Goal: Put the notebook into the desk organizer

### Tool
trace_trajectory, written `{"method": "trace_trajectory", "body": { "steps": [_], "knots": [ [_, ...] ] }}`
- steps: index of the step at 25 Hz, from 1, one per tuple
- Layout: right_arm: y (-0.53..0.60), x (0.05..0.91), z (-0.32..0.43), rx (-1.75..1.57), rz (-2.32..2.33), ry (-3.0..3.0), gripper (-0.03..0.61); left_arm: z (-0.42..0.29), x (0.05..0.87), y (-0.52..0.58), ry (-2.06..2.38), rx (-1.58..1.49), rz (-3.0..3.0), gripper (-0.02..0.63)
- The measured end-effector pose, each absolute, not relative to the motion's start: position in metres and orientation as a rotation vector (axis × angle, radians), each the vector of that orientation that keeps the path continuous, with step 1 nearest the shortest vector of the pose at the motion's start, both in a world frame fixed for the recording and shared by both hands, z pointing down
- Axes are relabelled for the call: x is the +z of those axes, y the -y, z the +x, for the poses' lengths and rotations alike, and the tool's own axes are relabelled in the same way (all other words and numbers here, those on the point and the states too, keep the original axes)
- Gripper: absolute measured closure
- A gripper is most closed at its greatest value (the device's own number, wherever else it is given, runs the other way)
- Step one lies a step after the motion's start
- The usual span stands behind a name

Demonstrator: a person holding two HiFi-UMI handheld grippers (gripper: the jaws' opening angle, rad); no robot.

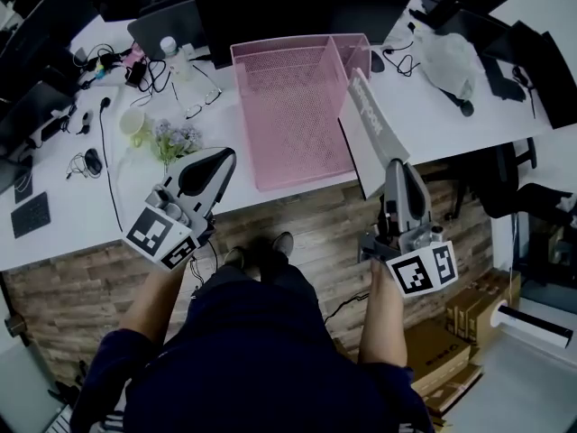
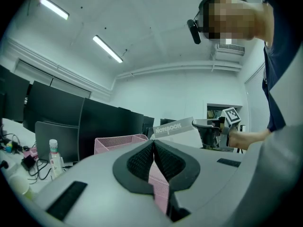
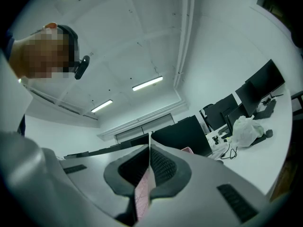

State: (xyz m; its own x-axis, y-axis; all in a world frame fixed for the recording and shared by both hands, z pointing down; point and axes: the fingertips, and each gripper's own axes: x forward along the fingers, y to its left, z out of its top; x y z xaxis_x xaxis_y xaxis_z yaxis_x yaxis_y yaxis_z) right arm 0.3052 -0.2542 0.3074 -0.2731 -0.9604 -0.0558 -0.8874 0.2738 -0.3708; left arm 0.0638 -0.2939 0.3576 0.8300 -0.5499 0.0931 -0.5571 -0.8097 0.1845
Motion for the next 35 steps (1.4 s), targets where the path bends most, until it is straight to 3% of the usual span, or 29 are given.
{"method": "trace_trajectory", "body": {
  "steps": [35],
  "knots": [
    [0.234, 0.389, 0.199, -0.693, -1.450, -2.526, 0.554, 0.008, 0.403, 0.249, 0.940, 0.088, 2.685, 0.586]
  ]
}}
